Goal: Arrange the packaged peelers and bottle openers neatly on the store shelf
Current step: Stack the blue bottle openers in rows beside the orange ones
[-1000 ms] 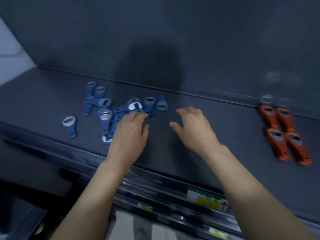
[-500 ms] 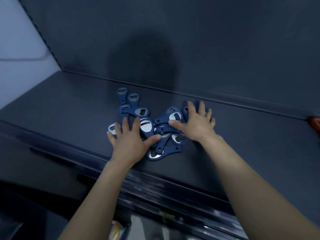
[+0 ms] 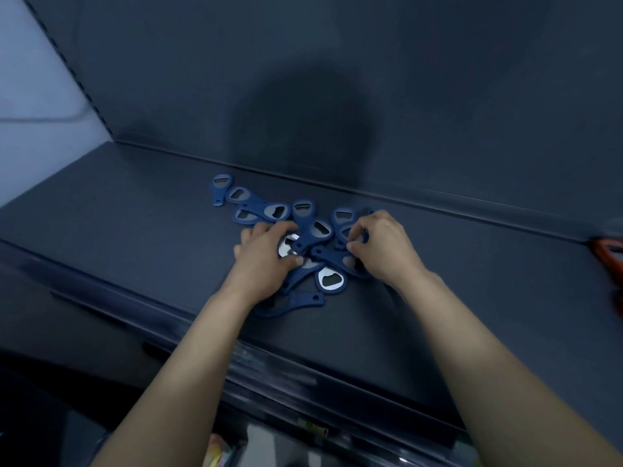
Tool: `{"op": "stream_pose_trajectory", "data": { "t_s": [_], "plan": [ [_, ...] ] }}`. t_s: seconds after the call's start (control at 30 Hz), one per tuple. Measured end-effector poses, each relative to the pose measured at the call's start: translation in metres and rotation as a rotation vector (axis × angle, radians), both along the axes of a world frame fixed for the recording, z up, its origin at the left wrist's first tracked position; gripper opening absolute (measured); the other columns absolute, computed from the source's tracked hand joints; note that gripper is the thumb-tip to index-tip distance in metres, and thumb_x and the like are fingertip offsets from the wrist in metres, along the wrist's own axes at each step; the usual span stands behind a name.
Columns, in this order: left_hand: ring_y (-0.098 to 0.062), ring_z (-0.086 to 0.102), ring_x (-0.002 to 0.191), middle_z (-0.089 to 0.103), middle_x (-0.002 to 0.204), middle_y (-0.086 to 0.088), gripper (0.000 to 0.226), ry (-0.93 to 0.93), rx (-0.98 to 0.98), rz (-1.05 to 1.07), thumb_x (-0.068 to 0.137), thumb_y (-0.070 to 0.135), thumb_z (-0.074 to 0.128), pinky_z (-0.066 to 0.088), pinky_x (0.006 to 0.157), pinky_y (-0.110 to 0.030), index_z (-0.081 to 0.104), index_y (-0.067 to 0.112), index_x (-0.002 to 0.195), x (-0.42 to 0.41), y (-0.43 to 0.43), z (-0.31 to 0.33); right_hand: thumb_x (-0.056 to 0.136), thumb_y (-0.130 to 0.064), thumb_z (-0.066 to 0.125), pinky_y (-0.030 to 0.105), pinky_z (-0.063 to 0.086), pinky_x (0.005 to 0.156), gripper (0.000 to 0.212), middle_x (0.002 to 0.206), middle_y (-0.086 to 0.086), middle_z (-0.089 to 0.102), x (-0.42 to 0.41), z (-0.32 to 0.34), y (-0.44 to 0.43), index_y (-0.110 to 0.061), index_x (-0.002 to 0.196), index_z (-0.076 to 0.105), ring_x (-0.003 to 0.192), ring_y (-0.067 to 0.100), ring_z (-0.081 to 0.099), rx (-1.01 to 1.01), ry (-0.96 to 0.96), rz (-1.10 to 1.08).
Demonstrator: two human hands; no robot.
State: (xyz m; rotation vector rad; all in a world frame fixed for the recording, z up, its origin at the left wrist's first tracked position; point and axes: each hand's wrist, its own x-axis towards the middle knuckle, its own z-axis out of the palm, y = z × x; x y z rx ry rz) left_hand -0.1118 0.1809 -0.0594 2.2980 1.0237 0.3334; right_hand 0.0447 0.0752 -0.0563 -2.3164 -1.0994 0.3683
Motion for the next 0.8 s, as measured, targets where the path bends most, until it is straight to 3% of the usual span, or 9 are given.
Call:
{"op": "stream_pose_trajectory", "data": {
  "t_s": [0.07,0.2,0.3,0.4,0.5,0.6,0.7,0.8],
  "plan": [
    [-0.02,0.035,0.123,0.047,0.107,0.01,0.045,-0.065,-0.05,-0.002,0.085,0.018,0.065,0.031,0.1,-0.03,0.049,0.03,0.125,0.002,-0.003,0.003,0.09,-0.015,0.059,0.026,0.034,0.094,0.032,0.129,0.011,0.04,0.0,-0.001,0.001,-0.009,0.121,0.054,0.121,0.027,0.034,0.003,-0.024,-0.071],
    [-0.019,0.046,0.12,0.053,0.126,0.0,0.048,-0.137,-0.068,0.039,0.086,0.006,0.06,0.033,0.088,-0.019,0.049,0.025,0.129,-0.001,0.0,0.006,0.089,-0.016,0.06,0.033,0.034,0.099,0.058,0.136,0.018,0.037,0.001,0.002,0.004,-0.006,0.14,0.033,0.125,0.033,0.031,-0.084,-0.032,-0.146],
    [-0.024,0.057,0.103,0.059,0.108,-0.009,0.044,-0.207,-0.097,0.091,0.088,0.003,0.055,0.036,0.075,-0.018,0.05,0.02,0.128,-0.002,0.009,0.011,0.089,-0.008,0.058,0.033,0.037,0.096,0.055,0.135,0.018,0.04,0.001,0.003,0.007,-0.006,0.139,0.035,0.125,0.033,0.034,-0.09,0.03,-0.17],
    [-0.009,0.055,0.08,0.058,0.096,0.001,0.034,-0.238,-0.194,0.103,0.088,0.008,0.06,0.039,0.07,-0.021,0.05,0.016,0.119,0.003,0.015,0.015,0.085,-0.001,0.059,0.035,0.043,0.093,0.044,0.127,0.018,0.047,0.001,0.005,0.008,-0.003,0.128,0.046,0.118,0.032,0.045,-0.085,0.087,-0.212],
    [-0.008,0.055,0.079,0.059,0.09,0.007,0.024,-0.208,-0.227,0.027,0.085,0.012,0.064,0.04,0.073,-0.023,0.055,0.017,0.107,0.017,0.017,0.014,0.081,-0.002,0.063,0.04,0.05,0.088,0.035,0.113,0.017,0.059,0.001,0.009,0.004,0.005,0.115,0.055,0.105,0.032,0.056,-0.087,0.107,-0.277],
    [-0.012,0.055,0.079,0.058,0.09,0.004,0.028,-0.204,-0.247,-0.003,0.083,0.017,0.068,0.04,0.066,-0.021,0.057,0.012,0.108,0.034,0.018,0.012,0.081,-0.007,0.065,0.041,0.052,0.084,0.033,0.103,0.016,0.064,-0.001,0.014,-0.002,0.006,0.11,0.058,0.098,0.032,0.06,-0.093,0.133,-0.334],
    [-0.011,0.049,0.073,0.051,0.081,0.005,0.021,-0.213,-0.25,0.005,0.084,0.018,0.068,0.037,0.059,-0.02,0.056,0.01,0.1,0.046,0.019,0.012,0.083,-0.01,0.065,0.041,0.052,0.082,0.031,0.1,0.016,0.064,-0.003,0.018,-0.009,0.006,0.109,0.059,0.096,0.033,0.061,-0.095,0.141,-0.389],
    [-0.012,0.049,0.072,0.049,0.077,0.006,0.019,-0.228,-0.27,-0.018,0.083,0.016,0.068,0.038,0.063,-0.024,0.054,0.01,0.095,0.054,0.021,0.01,0.084,-0.012,0.065,0.041,0.052,0.084,0.033,0.103,0.017,0.064,-0.007,0.022,-0.016,0.007,0.109,0.058,0.099,0.034,0.06,-0.097,0.141,-0.422]
  ]
}}
